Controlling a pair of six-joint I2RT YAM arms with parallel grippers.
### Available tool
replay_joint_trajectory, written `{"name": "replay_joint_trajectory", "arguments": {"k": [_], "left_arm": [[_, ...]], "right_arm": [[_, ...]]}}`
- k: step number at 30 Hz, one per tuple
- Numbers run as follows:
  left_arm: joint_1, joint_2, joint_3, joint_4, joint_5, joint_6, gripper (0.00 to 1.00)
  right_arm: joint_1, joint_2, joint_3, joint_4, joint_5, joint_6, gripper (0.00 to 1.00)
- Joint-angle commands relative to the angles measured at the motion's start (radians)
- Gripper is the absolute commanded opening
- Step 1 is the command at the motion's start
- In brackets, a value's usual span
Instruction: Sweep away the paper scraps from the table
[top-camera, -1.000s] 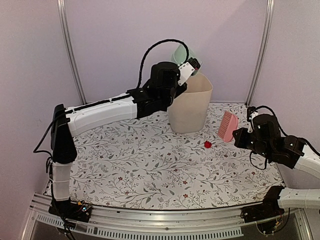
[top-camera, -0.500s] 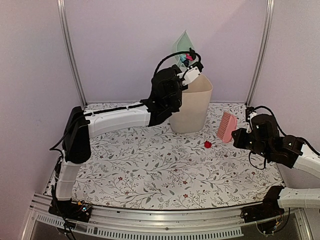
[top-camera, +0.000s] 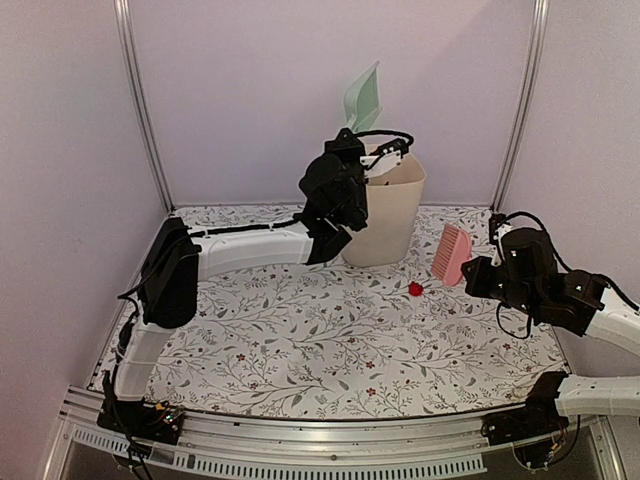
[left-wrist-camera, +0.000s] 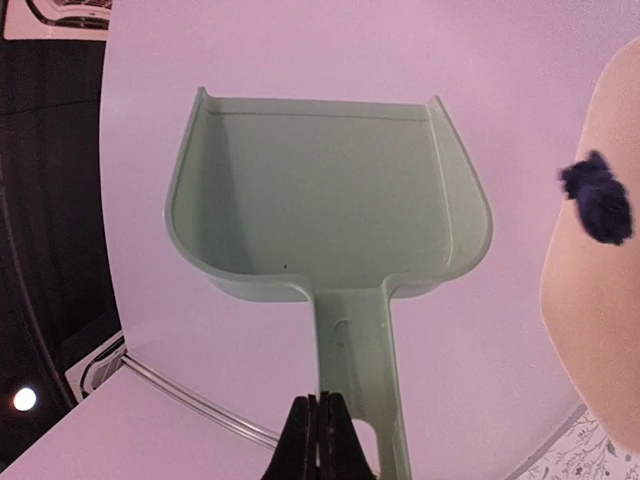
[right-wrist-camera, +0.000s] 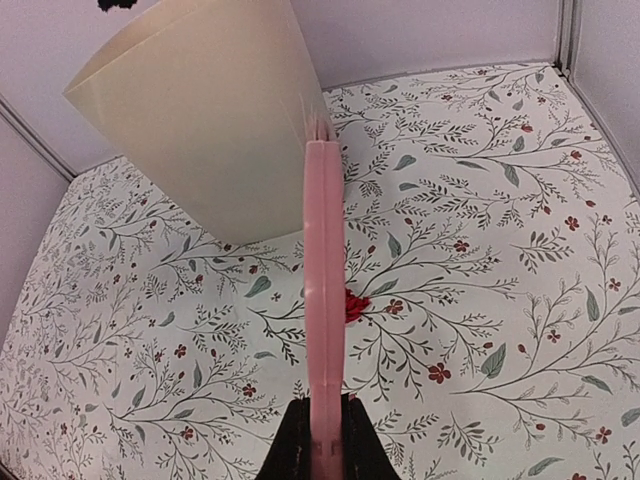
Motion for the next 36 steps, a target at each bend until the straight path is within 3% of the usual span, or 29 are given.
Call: {"name": "replay_joint_trajectory", "arguments": {"k": [1,4,7,11,15,23,28,36], "left_arm": [[-0.001,0.003,-0.016,0.153,-0.012,0.182,0.00],[-0.002,-0.002,-0.011,0.153,-0.027,0.185,0.00],[-0.002,-0.044,-0.008,0.080,-0.057,0.092,0.00],[-0.011,-0.161,-0.028,-0.172,-0.096,-0.192,0.00],[-0.033,-0.305,-0.122,-0.297,-0.129,-0.456,0.00],[-0.146,-0.568,-0.229,-1.028,-0.111,-1.163,0.00],[-0.234,-0.658,-0.219,-1.345,-0.053,-1.500,0.00],[-0.328,-0.896,-0.620,-1.430,0.115,-1.863,0.00]], "right_arm": [[0.001,0.007,-0.007,0.040,-0.015,-0.017,0.00],[0.001,0.012,-0.007,0.040,-0.015,-0.021,0.00],[0.001,0.010,-0.008,0.041,-0.012,-0.020,0.00],[0.001,0.011,-0.008,0.043,0.001,-0.022,0.00],[0.000,0.017,-0.010,0.044,0.020,-0.022,0.00],[-0.015,0.035,0.000,0.047,0.056,-0.018,0.00],[-0.018,0.051,-0.002,0.077,0.070,-0.038,0.00],[-0.022,0.046,-0.069,0.192,0.127,-0.114,0.00]]}}
